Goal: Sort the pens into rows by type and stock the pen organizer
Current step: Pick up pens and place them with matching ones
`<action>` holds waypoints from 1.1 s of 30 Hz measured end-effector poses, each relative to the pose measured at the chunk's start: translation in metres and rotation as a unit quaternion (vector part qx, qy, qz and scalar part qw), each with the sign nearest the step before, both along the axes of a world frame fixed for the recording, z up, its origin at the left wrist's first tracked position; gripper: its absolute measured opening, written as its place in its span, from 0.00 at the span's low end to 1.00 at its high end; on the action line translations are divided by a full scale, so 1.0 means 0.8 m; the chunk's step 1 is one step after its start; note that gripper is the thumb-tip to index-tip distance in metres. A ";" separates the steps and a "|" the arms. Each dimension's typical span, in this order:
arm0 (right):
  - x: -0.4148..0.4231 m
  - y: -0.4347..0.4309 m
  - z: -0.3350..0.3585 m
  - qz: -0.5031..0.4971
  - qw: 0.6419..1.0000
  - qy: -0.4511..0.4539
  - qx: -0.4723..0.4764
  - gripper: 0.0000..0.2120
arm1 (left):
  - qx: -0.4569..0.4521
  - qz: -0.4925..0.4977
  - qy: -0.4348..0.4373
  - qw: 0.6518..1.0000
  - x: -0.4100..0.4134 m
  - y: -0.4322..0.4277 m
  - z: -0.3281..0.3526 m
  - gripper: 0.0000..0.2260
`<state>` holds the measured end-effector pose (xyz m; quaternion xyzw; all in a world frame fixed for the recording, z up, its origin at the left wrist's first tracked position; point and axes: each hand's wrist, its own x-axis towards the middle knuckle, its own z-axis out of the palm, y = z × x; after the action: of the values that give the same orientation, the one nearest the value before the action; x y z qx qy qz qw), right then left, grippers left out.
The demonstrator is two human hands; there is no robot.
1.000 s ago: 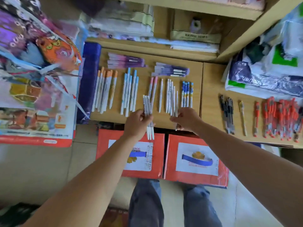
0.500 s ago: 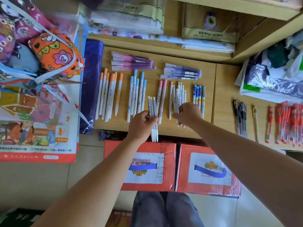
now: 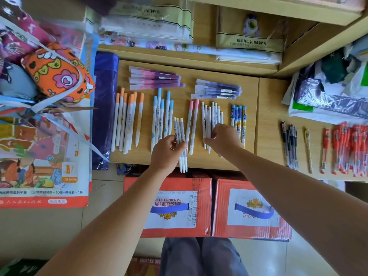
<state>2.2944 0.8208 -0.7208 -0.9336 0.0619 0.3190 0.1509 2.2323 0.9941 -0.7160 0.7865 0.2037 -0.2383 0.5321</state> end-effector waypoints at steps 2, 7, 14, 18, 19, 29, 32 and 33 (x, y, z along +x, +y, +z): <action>-0.002 -0.003 0.001 -0.006 1.000 -0.008 0.010 0.10 | 0.003 -0.002 -0.002 1.000 0.003 -0.003 0.002 0.07; -0.005 -0.020 0.001 -0.029 0.997 -0.023 0.073 0.08 | 0.007 -0.004 0.001 1.000 0.014 -0.014 0.005 0.09; -0.012 -0.056 -0.003 -0.063 0.983 -0.007 0.170 0.03 | 0.000 -0.015 0.004 1.000 0.031 -0.045 0.003 0.11; -0.016 -0.079 -0.008 -0.113 0.971 -0.063 0.201 0.01 | -0.010 -0.010 0.010 1.000 0.037 -0.069 -0.001 0.11; -0.017 -0.086 -0.006 -0.118 0.969 -0.080 0.200 0.01 | -0.019 -0.003 0.014 1.000 0.037 -0.076 -0.002 0.11; -0.030 -0.144 0.039 -0.117 0.936 0.099 0.317 0.07 | -0.151 0.079 0.067 0.983 0.060 -0.171 0.023 0.04; -0.026 -0.162 0.039 -0.169 0.925 0.077 0.333 0.07 | -0.134 0.053 0.053 0.988 0.065 -0.198 0.023 0.04; -0.025 -0.167 0.040 -0.179 0.922 0.073 0.335 0.07 | -0.126 0.045 0.046 0.990 0.067 -0.206 0.024 0.04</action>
<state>2.2747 0.6872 -0.6888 -0.7760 0.1285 0.3563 0.5044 2.2856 0.8295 -0.6970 0.6913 0.2319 -0.2736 0.6273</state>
